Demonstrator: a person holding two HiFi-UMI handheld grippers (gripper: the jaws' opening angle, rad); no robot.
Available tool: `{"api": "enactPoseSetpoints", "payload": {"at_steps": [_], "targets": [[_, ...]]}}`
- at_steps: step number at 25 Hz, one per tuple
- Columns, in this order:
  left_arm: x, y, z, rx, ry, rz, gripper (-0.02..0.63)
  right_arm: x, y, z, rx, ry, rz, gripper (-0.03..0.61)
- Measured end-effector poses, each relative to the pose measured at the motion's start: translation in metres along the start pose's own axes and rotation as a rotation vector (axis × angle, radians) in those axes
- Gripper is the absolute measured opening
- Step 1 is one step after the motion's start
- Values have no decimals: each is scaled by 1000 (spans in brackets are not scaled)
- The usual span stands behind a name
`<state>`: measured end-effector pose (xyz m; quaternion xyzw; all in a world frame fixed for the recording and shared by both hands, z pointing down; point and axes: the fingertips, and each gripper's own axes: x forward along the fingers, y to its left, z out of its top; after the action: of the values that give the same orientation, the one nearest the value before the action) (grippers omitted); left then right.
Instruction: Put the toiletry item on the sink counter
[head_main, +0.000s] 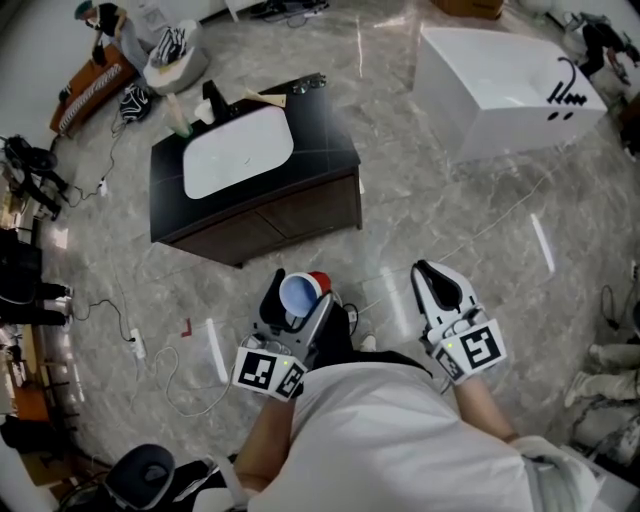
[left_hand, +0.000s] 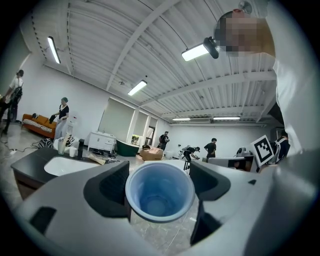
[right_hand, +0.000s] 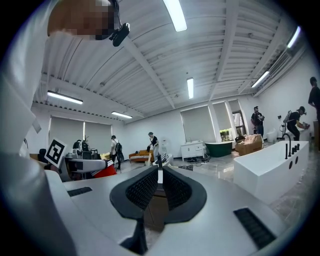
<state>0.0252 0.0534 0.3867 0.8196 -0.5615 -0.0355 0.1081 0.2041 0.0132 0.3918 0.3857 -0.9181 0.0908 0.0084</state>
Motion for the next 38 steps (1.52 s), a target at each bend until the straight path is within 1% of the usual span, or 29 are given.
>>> {"api": "enactPoseSetpoints", "payload": {"at_steps": [5, 9, 13, 16, 19, 21, 24, 26, 30, 32, 38], "targets": [[15, 2, 1, 9, -3, -27, 379, 3, -7, 5, -10, -15, -21, 54], [37, 9, 3, 16, -15, -60, 379, 14, -15, 8, -26, -29, -36, 54], [58, 22, 6, 16, -32, -78, 379, 28, -22, 9, -38, -15, -49, 54], [83, 42, 3, 2, -30, -88, 379, 48, -34, 13, -56, -11, -63, 54], [110, 66, -1, -2, -18, -100, 379, 76, -44, 15, -59, -4, -76, 54], [131, 83, 3, -4, -18, -107, 379, 101, -51, 18, -54, 8, -79, 54], [159, 112, 13, 34, -9, -116, 379, 148, -54, 25, -55, 27, -59, 54], [175, 134, 10, 40, 9, -116, 379, 178, -54, 29, -62, 42, -40, 54], [208, 173, 5, 12, 47, -102, 379, 232, -61, 33, -66, 72, -22, 54], [224, 190, 1, 11, 61, -107, 379, 256, -62, 35, -66, 81, -15, 54], [260, 228, -12, 44, 94, -119, 379, 312, -62, 38, -70, 99, 16, 54]]}}
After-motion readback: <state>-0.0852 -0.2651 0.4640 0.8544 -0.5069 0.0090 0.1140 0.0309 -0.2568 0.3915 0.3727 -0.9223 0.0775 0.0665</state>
